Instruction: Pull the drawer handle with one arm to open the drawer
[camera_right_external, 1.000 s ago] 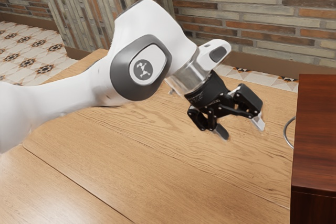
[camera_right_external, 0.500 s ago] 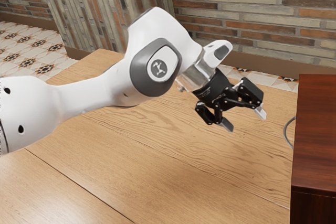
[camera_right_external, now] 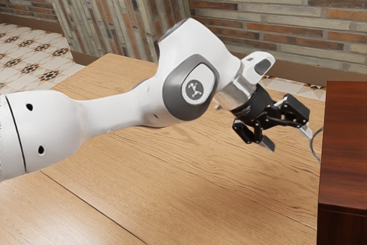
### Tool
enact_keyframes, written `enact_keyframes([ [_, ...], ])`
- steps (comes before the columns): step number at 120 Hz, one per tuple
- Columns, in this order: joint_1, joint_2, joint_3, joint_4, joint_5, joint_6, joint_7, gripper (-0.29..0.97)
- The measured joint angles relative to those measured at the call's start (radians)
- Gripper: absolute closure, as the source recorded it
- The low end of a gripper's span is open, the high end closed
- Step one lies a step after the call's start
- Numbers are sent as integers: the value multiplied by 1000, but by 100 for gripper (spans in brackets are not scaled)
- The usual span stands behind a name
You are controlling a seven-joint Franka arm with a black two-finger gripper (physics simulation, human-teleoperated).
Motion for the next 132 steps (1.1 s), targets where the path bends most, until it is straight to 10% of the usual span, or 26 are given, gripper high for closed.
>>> enact_keyframes([
  [132,-20,-16,101,-42,50,-37,8,0],
])
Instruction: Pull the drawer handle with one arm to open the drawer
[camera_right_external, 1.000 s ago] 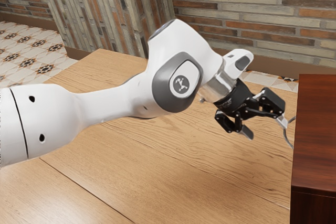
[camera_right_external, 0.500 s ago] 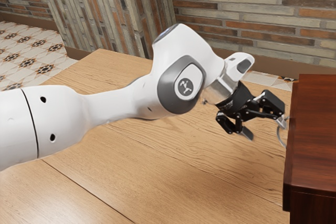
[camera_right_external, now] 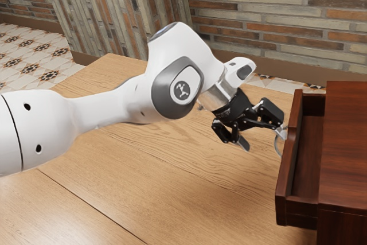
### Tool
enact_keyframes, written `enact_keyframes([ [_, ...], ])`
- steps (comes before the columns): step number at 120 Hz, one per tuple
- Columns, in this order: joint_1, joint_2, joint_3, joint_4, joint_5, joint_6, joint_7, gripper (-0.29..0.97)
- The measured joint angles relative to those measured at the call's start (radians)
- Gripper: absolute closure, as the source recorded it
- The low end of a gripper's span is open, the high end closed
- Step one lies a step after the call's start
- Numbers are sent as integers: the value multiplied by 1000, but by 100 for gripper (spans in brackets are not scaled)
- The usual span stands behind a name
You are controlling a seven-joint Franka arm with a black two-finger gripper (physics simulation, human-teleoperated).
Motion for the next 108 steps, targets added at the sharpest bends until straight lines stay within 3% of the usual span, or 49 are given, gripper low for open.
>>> enact_keyframes([
  [108,86,-68,-3,-69,86,-27,187,0],
])
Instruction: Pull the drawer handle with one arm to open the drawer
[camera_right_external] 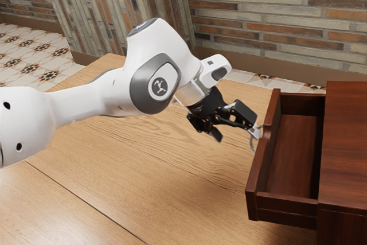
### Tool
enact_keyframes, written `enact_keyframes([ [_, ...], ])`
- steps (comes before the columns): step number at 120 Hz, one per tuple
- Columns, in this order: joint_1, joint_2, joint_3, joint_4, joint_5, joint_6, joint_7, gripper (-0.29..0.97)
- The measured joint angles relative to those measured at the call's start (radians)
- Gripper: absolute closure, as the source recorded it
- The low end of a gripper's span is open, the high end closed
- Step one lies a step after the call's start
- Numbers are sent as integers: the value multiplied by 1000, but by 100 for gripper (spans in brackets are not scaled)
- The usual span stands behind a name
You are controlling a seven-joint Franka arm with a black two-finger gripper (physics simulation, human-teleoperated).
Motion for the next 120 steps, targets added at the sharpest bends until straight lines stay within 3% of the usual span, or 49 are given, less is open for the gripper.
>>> enact_keyframes([
  [13,4,1,-1,1,8,0,11,0],
  [30,77,9,9,15,-14,5,23,0],
  [78,52,46,-32,61,-119,1,-24,0],
  [120,57,26,-35,52,-91,-25,-49,0],
])
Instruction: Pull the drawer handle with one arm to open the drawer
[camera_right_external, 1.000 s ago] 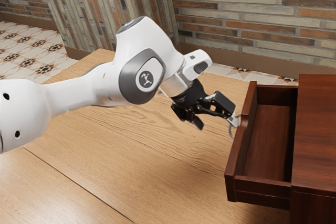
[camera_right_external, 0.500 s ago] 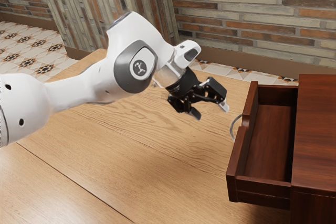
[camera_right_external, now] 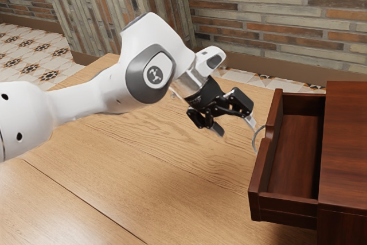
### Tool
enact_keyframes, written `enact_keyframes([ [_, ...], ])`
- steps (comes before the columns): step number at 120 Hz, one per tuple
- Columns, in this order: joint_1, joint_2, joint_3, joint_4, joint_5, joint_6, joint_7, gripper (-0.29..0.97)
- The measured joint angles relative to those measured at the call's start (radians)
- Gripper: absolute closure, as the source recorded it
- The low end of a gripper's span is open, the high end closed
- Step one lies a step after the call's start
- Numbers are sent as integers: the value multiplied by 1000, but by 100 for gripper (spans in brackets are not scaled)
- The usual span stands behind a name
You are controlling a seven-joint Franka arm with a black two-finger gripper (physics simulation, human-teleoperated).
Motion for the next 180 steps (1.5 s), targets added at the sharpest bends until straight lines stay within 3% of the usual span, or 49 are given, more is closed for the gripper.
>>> enact_keyframes([
  [80,-1,-16,-39,-16,22,-3,-7,0],
  [180,-6,3,-6,-22,57,-17,5,0],
])
